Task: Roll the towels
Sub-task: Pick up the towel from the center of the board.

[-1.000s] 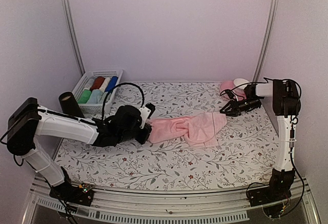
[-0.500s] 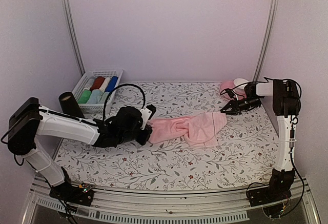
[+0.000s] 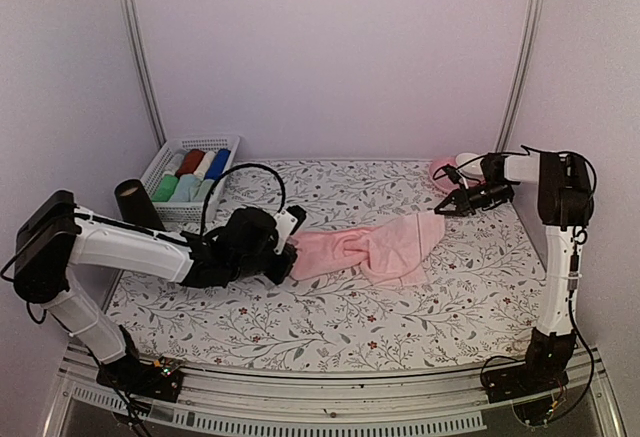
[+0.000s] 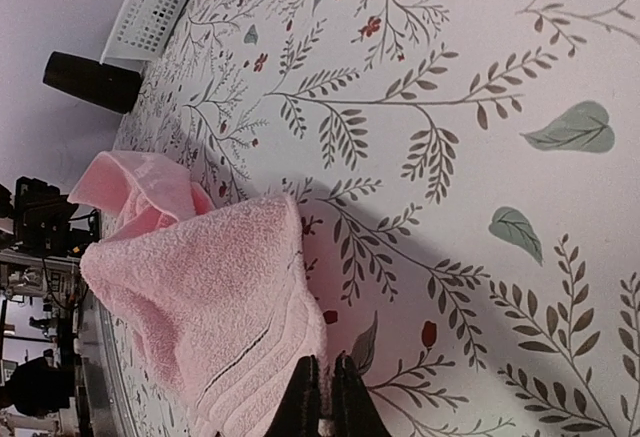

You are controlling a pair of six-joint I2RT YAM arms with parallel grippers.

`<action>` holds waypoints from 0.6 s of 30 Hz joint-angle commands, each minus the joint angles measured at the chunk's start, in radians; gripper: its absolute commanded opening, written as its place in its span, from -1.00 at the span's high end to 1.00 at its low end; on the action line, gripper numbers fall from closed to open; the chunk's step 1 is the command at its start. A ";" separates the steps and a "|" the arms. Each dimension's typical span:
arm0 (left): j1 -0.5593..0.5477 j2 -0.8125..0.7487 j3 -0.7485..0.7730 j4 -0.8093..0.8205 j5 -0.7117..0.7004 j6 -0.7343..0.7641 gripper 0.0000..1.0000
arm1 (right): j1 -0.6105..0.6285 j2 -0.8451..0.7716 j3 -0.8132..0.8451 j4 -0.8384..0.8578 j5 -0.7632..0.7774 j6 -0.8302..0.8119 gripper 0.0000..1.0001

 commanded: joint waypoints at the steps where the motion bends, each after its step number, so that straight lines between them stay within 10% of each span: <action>1: -0.003 -0.071 0.008 0.004 0.052 0.035 1.00 | -0.004 -0.182 -0.015 0.040 0.035 -0.043 0.95; 18: -0.008 -0.319 0.131 -0.182 -0.157 0.113 1.00 | -0.004 -0.724 -0.118 -0.015 0.188 -0.294 0.95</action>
